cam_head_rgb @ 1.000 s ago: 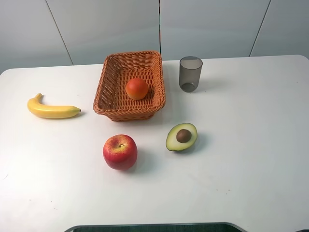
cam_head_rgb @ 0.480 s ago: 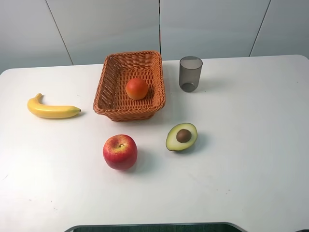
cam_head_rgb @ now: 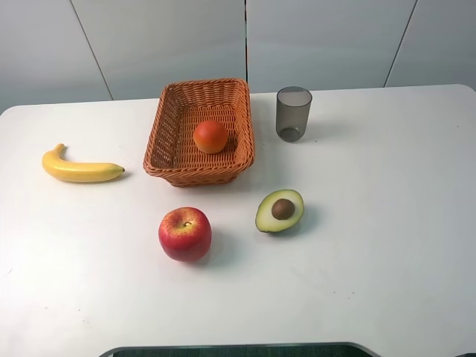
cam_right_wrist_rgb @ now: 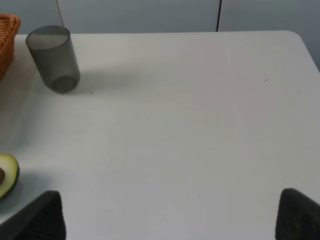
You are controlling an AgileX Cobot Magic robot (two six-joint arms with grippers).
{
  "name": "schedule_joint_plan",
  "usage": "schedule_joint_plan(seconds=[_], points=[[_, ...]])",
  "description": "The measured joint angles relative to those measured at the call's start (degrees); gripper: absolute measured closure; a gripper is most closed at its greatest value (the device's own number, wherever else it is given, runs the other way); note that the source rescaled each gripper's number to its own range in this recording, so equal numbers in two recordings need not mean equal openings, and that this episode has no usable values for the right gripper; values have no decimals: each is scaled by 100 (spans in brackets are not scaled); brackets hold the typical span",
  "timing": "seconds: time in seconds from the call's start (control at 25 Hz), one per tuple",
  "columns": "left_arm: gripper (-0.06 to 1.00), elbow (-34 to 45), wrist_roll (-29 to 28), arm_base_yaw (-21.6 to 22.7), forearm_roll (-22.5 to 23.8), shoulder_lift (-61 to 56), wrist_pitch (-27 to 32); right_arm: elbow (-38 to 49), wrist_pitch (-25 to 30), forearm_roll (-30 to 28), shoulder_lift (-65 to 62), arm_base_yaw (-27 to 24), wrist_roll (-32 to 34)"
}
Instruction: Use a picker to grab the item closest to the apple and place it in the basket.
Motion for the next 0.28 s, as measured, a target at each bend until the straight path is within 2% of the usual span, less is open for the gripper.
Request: schedule_joint_plan(seconds=[0.28], points=[[-5, 132, 0, 0, -22, 1, -286, 0, 0, 0, 0, 0, 0]])
